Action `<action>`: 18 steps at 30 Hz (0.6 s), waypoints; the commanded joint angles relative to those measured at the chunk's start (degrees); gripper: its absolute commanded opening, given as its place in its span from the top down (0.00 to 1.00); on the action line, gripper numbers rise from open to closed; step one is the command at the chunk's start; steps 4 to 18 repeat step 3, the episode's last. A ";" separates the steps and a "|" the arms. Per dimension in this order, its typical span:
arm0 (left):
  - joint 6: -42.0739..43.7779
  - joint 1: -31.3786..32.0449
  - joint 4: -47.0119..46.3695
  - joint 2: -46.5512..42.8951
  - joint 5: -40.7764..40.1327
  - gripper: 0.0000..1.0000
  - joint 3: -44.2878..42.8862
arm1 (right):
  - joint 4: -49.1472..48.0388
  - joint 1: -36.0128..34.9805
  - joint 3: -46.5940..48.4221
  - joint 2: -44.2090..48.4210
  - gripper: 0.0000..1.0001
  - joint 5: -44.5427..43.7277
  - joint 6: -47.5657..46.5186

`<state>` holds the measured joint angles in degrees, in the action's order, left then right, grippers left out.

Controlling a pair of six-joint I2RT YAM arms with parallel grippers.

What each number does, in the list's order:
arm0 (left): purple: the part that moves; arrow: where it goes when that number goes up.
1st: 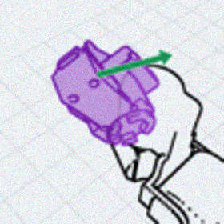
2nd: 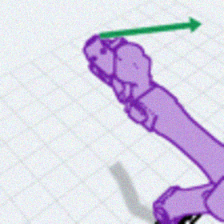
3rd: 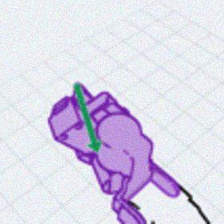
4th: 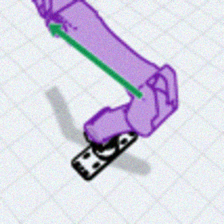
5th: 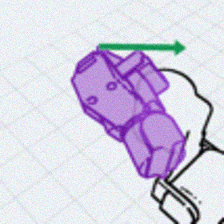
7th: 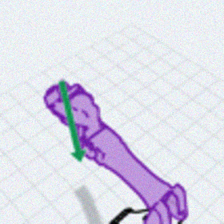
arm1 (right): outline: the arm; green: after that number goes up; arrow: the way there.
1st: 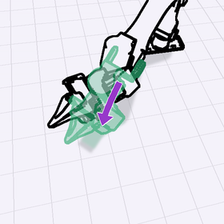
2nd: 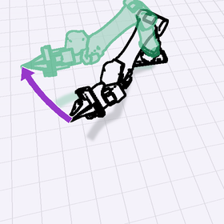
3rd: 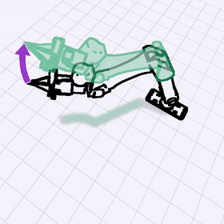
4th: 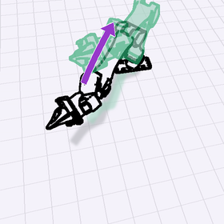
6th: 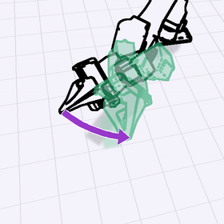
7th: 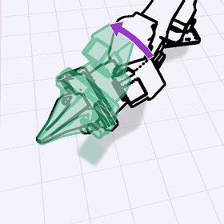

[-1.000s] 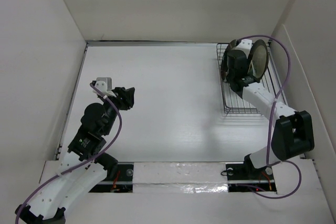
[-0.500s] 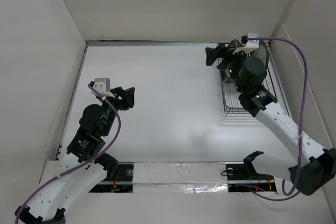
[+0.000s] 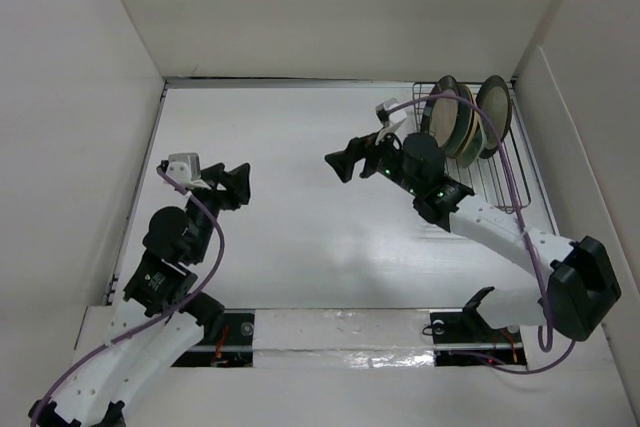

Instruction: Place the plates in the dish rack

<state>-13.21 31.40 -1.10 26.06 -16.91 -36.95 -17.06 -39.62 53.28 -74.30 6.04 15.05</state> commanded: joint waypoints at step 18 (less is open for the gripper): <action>0.91 -0.20 -2.94 2.85 0.65 0.45 -0.23 | -6.59 -0.02 0.51 1.09 0.00 0.99 -0.28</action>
